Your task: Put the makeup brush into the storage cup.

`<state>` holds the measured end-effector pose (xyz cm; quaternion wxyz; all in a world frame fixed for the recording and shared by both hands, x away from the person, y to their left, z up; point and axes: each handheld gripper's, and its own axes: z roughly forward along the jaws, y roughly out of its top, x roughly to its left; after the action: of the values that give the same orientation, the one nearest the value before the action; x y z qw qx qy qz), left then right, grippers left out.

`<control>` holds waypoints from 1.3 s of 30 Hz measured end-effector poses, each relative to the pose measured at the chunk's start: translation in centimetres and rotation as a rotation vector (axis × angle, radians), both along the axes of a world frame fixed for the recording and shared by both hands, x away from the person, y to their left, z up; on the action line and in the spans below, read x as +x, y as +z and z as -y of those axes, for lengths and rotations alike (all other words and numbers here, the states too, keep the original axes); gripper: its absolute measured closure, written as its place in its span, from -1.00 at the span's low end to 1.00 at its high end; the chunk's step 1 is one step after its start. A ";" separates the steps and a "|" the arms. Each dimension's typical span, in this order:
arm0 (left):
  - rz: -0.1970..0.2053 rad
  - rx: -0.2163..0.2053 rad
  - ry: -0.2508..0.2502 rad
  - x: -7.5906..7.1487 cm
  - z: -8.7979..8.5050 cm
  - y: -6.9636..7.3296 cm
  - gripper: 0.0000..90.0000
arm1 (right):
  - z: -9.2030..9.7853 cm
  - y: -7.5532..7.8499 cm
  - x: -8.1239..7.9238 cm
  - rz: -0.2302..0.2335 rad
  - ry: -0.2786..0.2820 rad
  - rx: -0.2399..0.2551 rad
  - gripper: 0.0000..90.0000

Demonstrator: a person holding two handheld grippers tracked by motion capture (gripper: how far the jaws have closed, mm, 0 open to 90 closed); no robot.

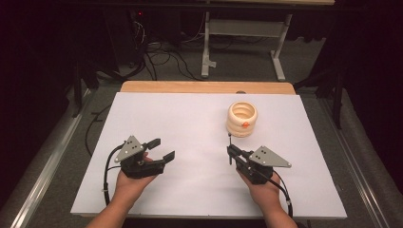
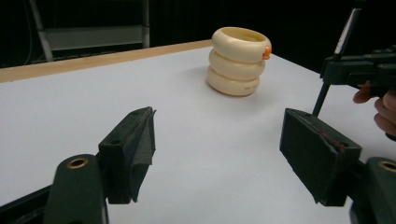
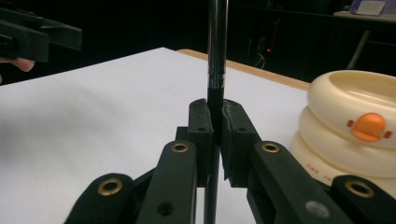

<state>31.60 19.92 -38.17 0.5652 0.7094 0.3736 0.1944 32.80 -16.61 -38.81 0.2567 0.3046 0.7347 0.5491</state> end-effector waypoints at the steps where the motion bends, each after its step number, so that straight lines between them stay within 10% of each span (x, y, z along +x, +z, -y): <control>1: -0.001 -0.001 0.006 0.0 -0.2 -0.1 -0.42 | 0.2 0.1 0.0 -0.003 -0.007 0.002 0.91; 39: 0.048 0.019 0.036 -0.6 -0.9 -2.5 -1.00 | 7.4 1.1 1.6 0.014 -0.227 0.058 0.91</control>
<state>31.04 20.77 -40.69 0.5638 0.7028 0.3707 0.2251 34.38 -23.97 -37.68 0.3135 0.3896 0.6776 0.5394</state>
